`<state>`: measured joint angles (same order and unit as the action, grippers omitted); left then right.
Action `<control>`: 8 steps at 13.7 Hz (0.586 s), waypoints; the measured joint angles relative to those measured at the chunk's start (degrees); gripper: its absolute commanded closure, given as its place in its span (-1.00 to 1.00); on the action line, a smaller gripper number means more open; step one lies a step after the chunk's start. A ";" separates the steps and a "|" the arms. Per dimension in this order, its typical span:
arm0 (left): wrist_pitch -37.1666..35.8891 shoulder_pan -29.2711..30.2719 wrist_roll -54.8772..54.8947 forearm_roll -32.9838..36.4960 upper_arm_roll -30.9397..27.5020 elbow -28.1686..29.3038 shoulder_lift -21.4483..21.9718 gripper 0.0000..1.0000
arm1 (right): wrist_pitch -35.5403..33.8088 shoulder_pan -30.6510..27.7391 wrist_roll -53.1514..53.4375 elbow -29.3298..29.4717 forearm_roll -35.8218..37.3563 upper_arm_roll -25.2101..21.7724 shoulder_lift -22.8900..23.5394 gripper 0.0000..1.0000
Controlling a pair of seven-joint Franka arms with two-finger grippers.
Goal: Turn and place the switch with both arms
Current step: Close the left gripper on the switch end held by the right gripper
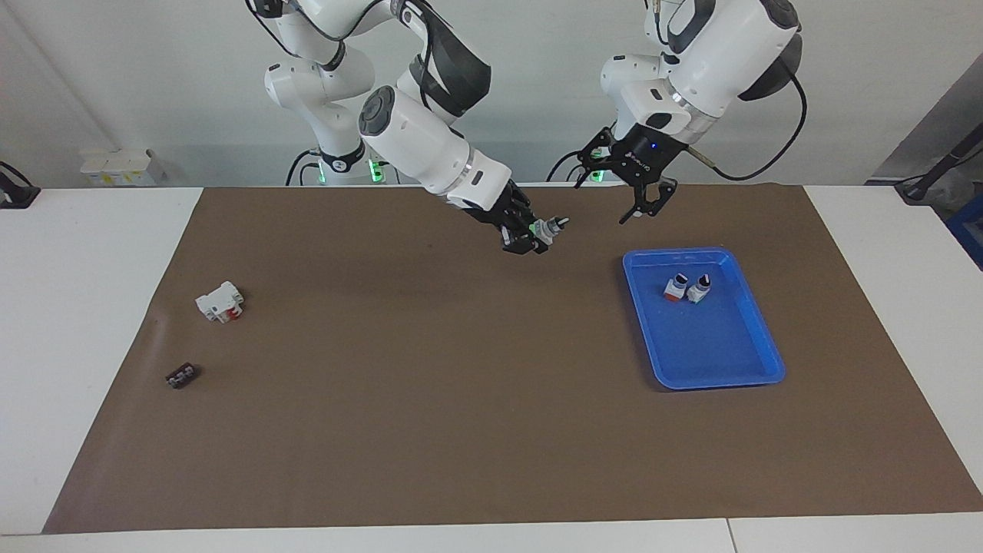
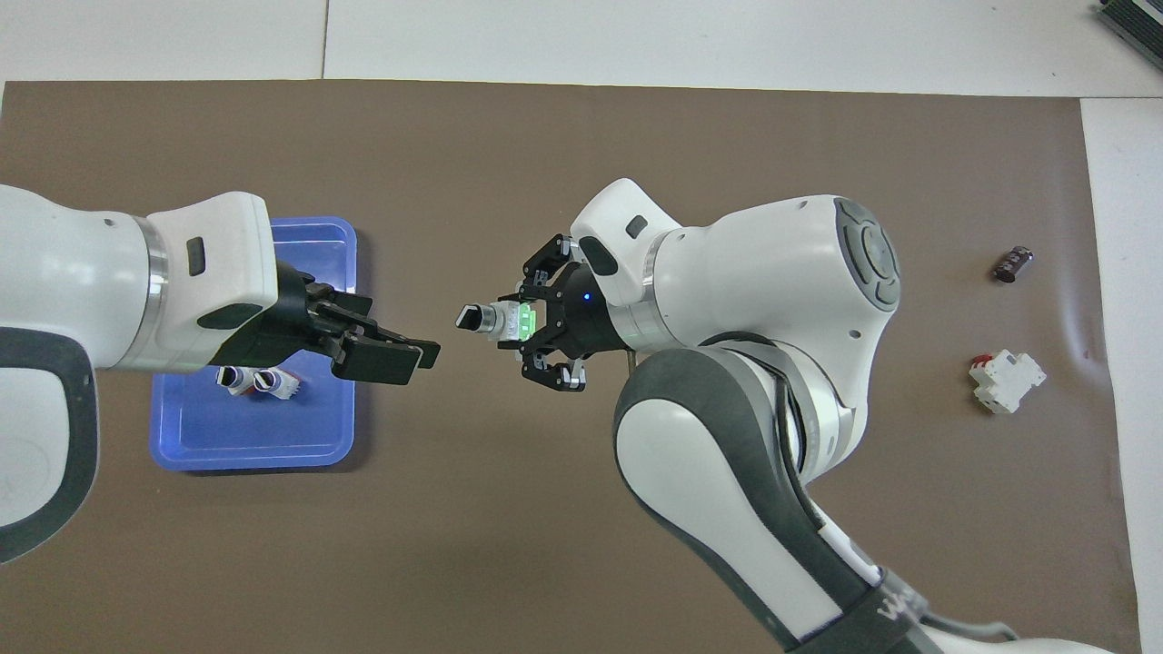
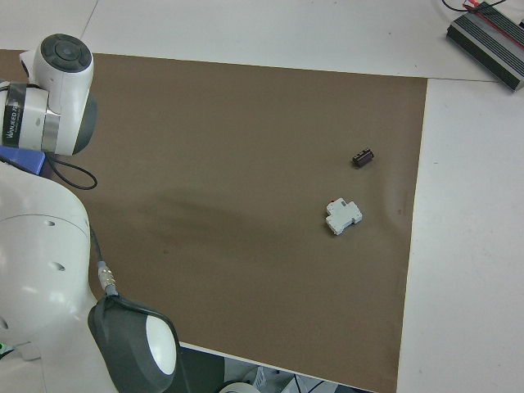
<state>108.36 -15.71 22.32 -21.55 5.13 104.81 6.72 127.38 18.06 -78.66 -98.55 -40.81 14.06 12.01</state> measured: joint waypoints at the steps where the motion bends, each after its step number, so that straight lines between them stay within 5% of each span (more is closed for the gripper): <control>1: 0.61 -0.02 0.05 -0.70 -0.03 0.01 0.00 -0.54 | 0.00 0.00 0.10 0.00 0.00 0.00 0.00 1.00; 8: 3.45 1.83 8.06 -16.08 -1.07 0.67 -2.17 -0.27 | 0.00 0.00 0.28 0.00 0.00 0.00 -0.03 1.00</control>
<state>111.81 -13.88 30.38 -37.63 4.05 105.48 4.55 127.38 18.06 -78.39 -98.55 -40.81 14.06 11.97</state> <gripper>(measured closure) 0.357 0.577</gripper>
